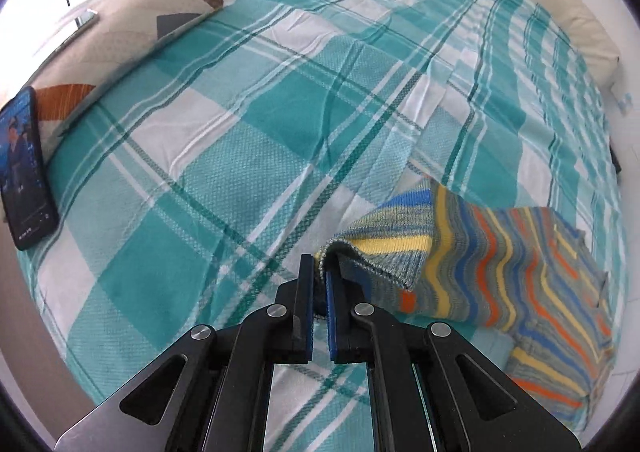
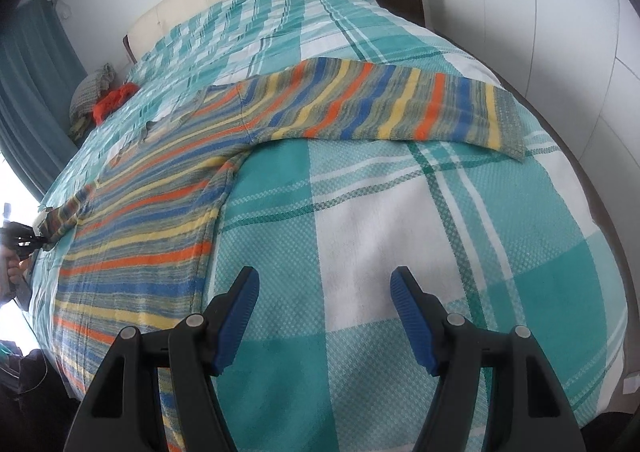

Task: Fold small clothes

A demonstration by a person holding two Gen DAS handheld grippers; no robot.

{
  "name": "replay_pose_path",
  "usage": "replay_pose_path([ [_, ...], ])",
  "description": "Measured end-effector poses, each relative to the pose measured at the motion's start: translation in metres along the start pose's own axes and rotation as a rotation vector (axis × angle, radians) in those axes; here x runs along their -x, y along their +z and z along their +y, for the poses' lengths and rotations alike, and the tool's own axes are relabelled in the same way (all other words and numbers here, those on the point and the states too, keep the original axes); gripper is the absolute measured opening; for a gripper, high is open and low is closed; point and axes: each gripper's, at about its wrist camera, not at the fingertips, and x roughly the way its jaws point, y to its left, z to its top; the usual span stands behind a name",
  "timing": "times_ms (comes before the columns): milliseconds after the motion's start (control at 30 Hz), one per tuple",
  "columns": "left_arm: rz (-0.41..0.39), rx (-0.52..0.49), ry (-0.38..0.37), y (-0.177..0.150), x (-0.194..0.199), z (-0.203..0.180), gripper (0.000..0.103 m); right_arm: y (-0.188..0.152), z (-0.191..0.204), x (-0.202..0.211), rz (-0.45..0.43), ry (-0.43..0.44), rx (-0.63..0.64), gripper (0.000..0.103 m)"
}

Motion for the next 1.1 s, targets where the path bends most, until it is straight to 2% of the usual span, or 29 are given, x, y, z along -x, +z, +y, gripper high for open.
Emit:
replay_pose_path([
  [67, 0.087, -0.007, 0.048, 0.007, -0.029, 0.007, 0.002, 0.0, -0.002, -0.003, 0.007, 0.0, -0.01, 0.068],
  [133, 0.144, 0.023, 0.025, 0.006, -0.043, 0.014, 0.003, 0.0, -0.003, -0.005, 0.013, 0.001, -0.018, 0.068],
  [200, 0.126, 0.077, 0.017, 0.008, -0.038, 0.021, 0.006, 0.001, -0.004, -0.005, 0.015, 0.003, -0.023, 0.068],
  [333, 0.084, 0.207, 0.054, 0.011, -0.022, 0.054, 0.007, 0.001, -0.004, -0.005, 0.015, 0.003, -0.025, 0.068],
  [367, 0.073, 0.217, 0.047, 0.01, -0.017, 0.061, 0.008, 0.001, -0.005, -0.005, 0.015, 0.005, -0.026, 0.068],
  [400, 0.053, 0.203, 0.038, 0.008, -0.011, 0.061, 0.014, 0.001, -0.005, -0.005, 0.015, 0.005, -0.025, 0.068],
  [433, 0.026, 0.172, 0.03, 0.006, -0.004, 0.057, 0.027, 0.001, -0.005, -0.006, 0.015, 0.003, -0.023, 0.068],
  [467, -0.006, 0.125, 0.021, 0.003, 0.002, 0.048, 0.036, 0.001, -0.004, -0.006, 0.016, 0.001, -0.022, 0.068],
  [500, -0.034, 0.079, 0.008, 0.0, 0.008, 0.037, 0.05, 0.0, -0.004, -0.006, 0.016, -0.002, -0.02, 0.068],
  [533, -0.061, 0.021, -0.015, -0.004, 0.013, 0.022, 0.057, 0.0, -0.003, -0.006, 0.017, -0.005, -0.017, 0.068],
  [667, -0.063, -0.184, -0.108, -0.017, 0.009, -0.056, 0.062, -0.002, -0.001, -0.007, 0.017, -0.019, -0.008, 0.069],
  [700, -0.066, -0.237, -0.126, -0.021, 0.006, -0.079, 0.066, -0.002, -0.001, -0.007, 0.017, -0.021, -0.006, 0.069],
  [733, -0.07, -0.281, -0.137, -0.024, 0.001, -0.1, 0.074, -0.002, 0.0, -0.007, 0.016, -0.024, -0.004, 0.069],
  [800, -0.056, -0.342, -0.113, -0.025, -0.017, -0.134, 0.084, -0.002, 0.001, -0.008, 0.017, -0.032, 0.008, 0.069],
  [833, -0.045, -0.353, -0.078, -0.025, -0.026, -0.142, 0.085, -0.003, 0.002, -0.009, 0.018, -0.038, 0.017, 0.069],
  [900, -0.005, -0.33, 0.02, -0.025, -0.051, -0.135, 0.084, -0.004, 0.005, -0.01, 0.021, -0.053, 0.036, 0.069],
  [933, 0.001, -0.29, 0.035, -0.023, -0.058, -0.119, 0.086, -0.004, 0.006, -0.01, 0.023, -0.061, 0.047, 0.069],
  [1000, -0.028, -0.211, 0.029, -0.023, -0.053, -0.082, 0.088, -0.004, 0.008, -0.011, 0.026, -0.073, 0.063, 0.069],
  [1100, -0.076, -0.17, 0.13, -0.025, -0.04, -0.033, 0.09, -0.006, 0.011, -0.014, 0.031, -0.09, 0.084, 0.072],
])
